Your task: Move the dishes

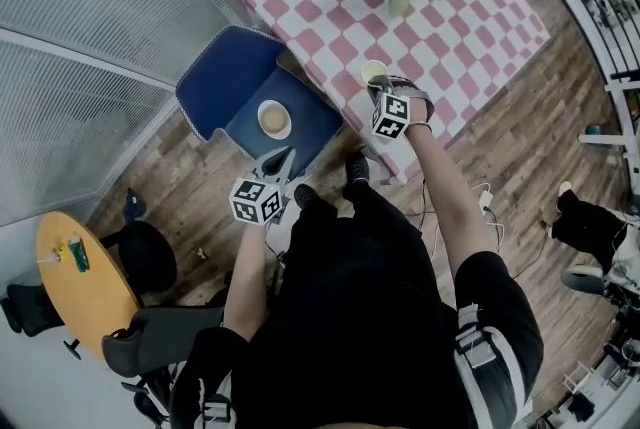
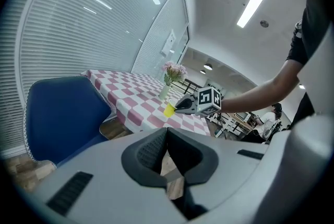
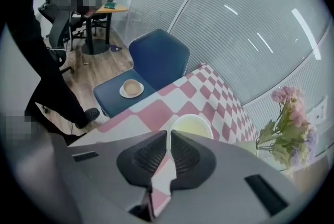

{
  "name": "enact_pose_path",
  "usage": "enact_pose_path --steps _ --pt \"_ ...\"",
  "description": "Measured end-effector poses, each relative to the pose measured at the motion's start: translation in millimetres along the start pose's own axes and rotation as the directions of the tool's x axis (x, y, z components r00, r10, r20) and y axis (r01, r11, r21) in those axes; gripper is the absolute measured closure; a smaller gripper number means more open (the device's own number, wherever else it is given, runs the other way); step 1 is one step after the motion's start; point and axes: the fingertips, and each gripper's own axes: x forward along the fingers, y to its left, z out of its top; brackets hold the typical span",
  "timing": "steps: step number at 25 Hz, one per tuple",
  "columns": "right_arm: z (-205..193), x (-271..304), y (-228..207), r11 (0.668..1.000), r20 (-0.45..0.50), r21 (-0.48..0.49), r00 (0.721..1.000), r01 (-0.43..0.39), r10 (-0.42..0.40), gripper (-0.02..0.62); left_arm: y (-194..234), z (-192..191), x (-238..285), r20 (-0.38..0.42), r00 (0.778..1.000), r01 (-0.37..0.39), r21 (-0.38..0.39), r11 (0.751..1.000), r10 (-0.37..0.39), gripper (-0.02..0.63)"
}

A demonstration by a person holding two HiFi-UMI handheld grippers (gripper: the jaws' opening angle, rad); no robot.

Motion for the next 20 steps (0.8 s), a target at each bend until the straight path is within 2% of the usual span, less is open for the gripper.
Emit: enact_pose_path --steps 8,20 --pt "-65 4 -31 1.0 -0.028 0.019 1.0 -0.004 0.005 0.555 -26 9 45 -0.008 1.0 -0.01 -0.001 1.0 0.01 0.584" --pt "-109 23 -62 0.999 -0.049 0.002 0.998 -0.036 0.036 0.555 -31 19 74 -0.004 0.997 -0.074 -0.026 0.997 0.074 0.584"
